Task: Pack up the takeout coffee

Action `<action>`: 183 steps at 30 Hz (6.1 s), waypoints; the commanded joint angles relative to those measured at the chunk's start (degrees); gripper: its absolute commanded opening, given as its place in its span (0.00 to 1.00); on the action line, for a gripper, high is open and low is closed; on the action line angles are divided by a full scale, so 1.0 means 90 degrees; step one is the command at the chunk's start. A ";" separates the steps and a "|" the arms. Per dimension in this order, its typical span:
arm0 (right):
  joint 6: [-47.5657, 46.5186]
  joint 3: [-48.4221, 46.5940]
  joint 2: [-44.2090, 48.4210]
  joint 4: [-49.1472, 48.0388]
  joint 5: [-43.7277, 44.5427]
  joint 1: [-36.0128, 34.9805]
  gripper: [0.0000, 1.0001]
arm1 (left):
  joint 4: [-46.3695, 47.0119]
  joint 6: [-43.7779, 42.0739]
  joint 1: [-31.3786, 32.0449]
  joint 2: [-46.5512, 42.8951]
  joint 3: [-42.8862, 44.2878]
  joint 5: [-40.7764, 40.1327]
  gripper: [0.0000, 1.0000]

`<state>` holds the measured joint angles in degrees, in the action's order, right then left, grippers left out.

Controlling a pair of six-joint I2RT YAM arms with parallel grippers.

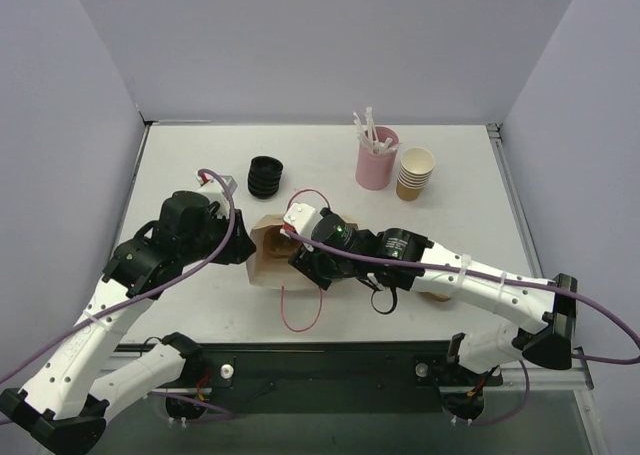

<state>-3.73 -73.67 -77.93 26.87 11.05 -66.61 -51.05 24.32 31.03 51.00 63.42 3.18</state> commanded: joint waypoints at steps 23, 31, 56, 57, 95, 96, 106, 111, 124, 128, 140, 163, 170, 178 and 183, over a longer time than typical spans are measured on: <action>-0.0572 -0.0076 -0.0882 -0.0554 -0.0075 -0.0109 0.47 | -0.0158 0.0345 -0.0010 0.0046 -0.0044 0.0594 0.02; -0.0874 0.0168 -0.1009 -0.0944 -0.0153 -0.0109 0.47 | 0.0241 -0.0375 -0.0010 -0.0285 -0.0405 0.0857 0.00; -0.1695 0.0344 -0.1644 -0.1297 0.0374 0.0194 0.44 | 0.0389 -0.0358 -0.0010 -0.0423 -0.0533 0.0789 0.00; -0.1695 0.0324 -0.1615 -0.1287 0.0355 0.0194 0.44 | 0.0398 -0.0329 -0.0010 -0.0423 -0.0542 0.0789 0.00; -0.3715 0.0021 -0.0823 -0.1072 0.0335 0.0087 0.44 | 0.0857 -0.0065 -0.0010 -0.1214 -0.1460 0.0379 0.00; -0.3813 0.0021 -0.0852 -0.1101 0.0325 0.0087 0.44 | 0.0896 -0.0065 -0.0010 -0.1224 -0.1528 0.0437 0.00; -0.4937 0.0470 -0.1058 -0.1677 0.0335 0.0214 0.44 | 0.1053 0.0003 -0.0010 -0.1292 -0.1695 0.0535 0.00; -0.5162 0.0520 -0.1107 -0.1697 0.0393 0.0272 0.44 | 0.0936 0.0042 -0.0010 -0.1341 -0.1675 0.0467 0.00; -0.5289 0.0998 -0.1048 -0.1863 -0.0075 0.0819 0.44 | 0.0955 0.0023 -0.0010 -0.1389 -0.1636 0.0506 0.00; -0.5318 0.1086 -0.1048 -0.1970 -0.0212 0.0819 0.44 | 0.0887 0.0033 -0.0010 -0.1409 -0.1617 0.0516 0.00; -0.5572 0.1212 -0.1331 -0.2292 -0.0173 0.0877 0.43 | 0.0887 0.0042 -0.0010 -0.1370 -0.1597 0.0555 0.00; -0.5924 0.1896 -0.1673 -0.3240 0.0003 0.1034 0.46 | 0.0916 0.0189 -0.0010 -0.1263 -0.1646 0.0721 0.00; -0.5778 0.1819 -0.1800 -0.3181 0.0013 0.1092 0.48 | 0.0965 0.0296 -0.0010 -0.1273 -0.1724 0.0731 0.00; -0.5602 0.1691 -0.1927 -0.3083 -0.0026 0.1200 0.50 | 0.1033 0.0296 -0.0010 -0.1175 -0.1734 0.0701 0.00; -0.5319 0.1642 -0.2005 -0.3123 -0.0085 0.1278 0.50 | 0.1053 0.0296 -0.0020 -0.1146 -0.1753 0.0692 0.00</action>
<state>-55.59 -58.72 -93.60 -4.95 10.76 -56.86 -43.46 26.59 31.00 40.75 47.22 8.38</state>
